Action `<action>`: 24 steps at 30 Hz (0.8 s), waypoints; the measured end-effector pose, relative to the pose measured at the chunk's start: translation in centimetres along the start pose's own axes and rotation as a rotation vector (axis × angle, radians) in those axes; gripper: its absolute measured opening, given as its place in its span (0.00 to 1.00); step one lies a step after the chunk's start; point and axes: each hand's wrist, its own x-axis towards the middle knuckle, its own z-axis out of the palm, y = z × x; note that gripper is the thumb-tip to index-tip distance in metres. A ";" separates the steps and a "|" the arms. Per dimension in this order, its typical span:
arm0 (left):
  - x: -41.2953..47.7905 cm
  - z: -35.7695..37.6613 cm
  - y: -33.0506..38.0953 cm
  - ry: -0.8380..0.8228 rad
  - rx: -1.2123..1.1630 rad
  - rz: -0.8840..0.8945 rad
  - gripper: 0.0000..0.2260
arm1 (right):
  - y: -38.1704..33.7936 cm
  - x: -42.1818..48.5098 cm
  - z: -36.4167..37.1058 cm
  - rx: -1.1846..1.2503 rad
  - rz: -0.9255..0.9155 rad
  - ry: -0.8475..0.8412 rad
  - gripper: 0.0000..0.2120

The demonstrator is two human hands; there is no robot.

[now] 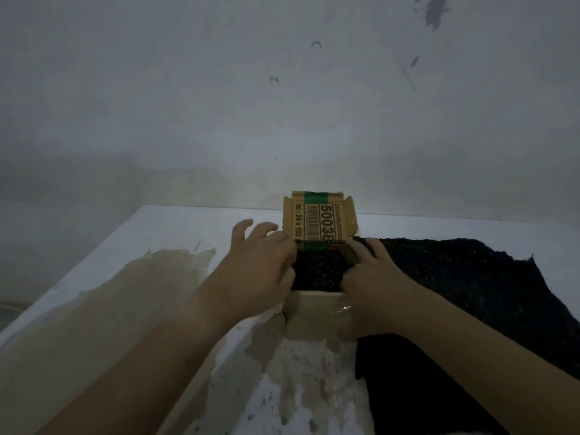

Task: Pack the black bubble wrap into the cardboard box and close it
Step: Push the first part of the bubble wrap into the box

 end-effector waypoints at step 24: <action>6.6 1.8 0.4 -0.628 0.161 -0.137 0.28 | 3.5 2.8 -1.2 0.260 0.025 0.061 0.35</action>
